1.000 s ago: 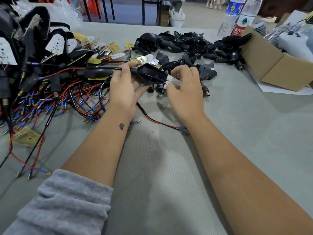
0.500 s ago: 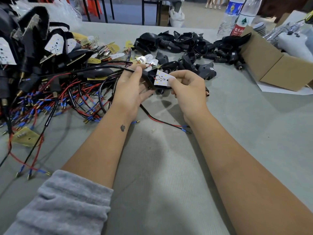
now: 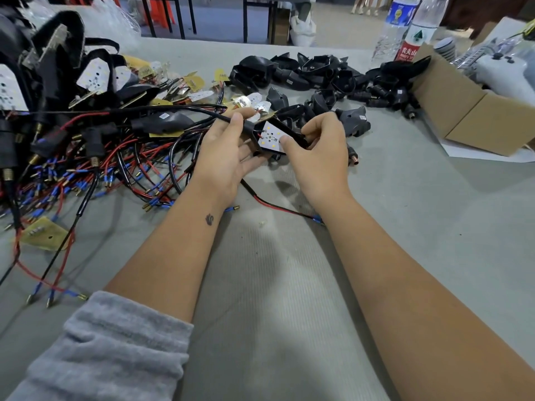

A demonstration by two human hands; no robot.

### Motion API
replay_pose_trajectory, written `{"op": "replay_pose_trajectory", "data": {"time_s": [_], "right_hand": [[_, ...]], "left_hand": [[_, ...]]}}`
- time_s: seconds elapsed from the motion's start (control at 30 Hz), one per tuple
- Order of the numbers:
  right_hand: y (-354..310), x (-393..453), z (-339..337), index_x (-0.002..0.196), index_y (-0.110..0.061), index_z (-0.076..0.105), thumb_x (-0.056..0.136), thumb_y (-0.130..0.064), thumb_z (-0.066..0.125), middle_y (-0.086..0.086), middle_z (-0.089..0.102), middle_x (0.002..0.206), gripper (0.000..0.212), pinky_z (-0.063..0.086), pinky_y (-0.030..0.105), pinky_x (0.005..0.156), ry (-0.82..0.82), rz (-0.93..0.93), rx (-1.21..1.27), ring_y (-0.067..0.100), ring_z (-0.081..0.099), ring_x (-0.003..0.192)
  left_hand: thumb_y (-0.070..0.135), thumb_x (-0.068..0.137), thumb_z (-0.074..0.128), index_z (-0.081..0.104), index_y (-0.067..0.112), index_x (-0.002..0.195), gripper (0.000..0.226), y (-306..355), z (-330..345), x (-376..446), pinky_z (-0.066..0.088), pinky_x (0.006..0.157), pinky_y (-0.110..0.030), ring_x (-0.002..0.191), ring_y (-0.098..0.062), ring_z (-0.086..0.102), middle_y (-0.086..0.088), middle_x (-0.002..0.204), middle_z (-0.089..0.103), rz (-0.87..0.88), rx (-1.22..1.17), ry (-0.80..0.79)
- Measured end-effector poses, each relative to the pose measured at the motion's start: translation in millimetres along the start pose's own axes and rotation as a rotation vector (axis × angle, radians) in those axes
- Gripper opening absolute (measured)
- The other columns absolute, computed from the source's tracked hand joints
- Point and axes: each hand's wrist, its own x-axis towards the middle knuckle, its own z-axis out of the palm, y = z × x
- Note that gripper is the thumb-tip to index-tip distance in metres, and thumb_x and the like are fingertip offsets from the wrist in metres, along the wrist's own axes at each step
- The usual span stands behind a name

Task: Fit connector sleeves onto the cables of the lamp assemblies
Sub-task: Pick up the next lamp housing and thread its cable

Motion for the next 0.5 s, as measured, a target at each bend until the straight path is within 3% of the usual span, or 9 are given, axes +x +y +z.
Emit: {"op": "replay_pose_trajectory", "data": {"time_s": [0.1, 0.2, 0.4, 0.5], "right_hand": [[-0.9, -0.1, -1.4, 0.094, -0.024, 0.049, 0.081, -0.024, 0.073, -0.009, 0.051, 0.088, 0.028, 0.042, 0.018, 0.069, -0.052, 0.042, 0.042, 0.001, 0.046, 0.072], [-1.1, 0.7, -2.6, 0.084, -0.023, 0.058, 0.085, -0.021, 0.071, -0.010, 0.053, 0.067, 0.013, 0.038, 0.010, 0.055, -0.143, 0.065, 0.078, -0.003, 0.047, 0.055], [-2.8, 1.4, -6.1, 0.075, -0.017, 0.059, 0.082, -0.015, 0.074, -0.011, 0.047, 0.052, 0.016, 0.038, 0.019, 0.054, -0.202, 0.027, 0.140, 0.002, 0.041, 0.049], [-6.7, -1.0, -4.5, 0.073, -0.015, 0.057, 0.087, -0.014, 0.062, -0.012, 0.045, 0.051, 0.015, 0.035, 0.018, 0.048, -0.303, 0.078, 0.375, 0.003, 0.039, 0.047]], "left_hand": [[0.028, 0.105, 0.039, 0.066, 0.023, 0.096, 0.029, 1.9, 0.4, -0.9, 0.059, 0.073, -0.037, 0.087, -0.018, 0.073, -0.001, 0.093, 0.075, -0.011, 0.013, 0.015], [0.030, 0.106, 0.036, 0.066, 0.022, 0.095, 0.033, 3.9, -0.1, -1.4, 0.060, 0.074, -0.039, 0.083, -0.018, 0.072, -0.003, 0.092, 0.074, -0.024, 0.034, 0.039], [0.033, 0.106, 0.033, 0.064, 0.020, 0.089, 0.037, 5.2, 1.0, -1.6, 0.059, 0.073, -0.038, 0.083, -0.017, 0.070, -0.004, 0.094, 0.072, -0.003, 0.126, 0.076], [0.031, 0.106, 0.034, 0.064, 0.019, 0.085, 0.039, 5.9, 1.1, -1.9, 0.058, 0.071, -0.036, 0.082, -0.016, 0.068, -0.002, 0.087, 0.070, 0.002, 0.168, 0.056]]}}
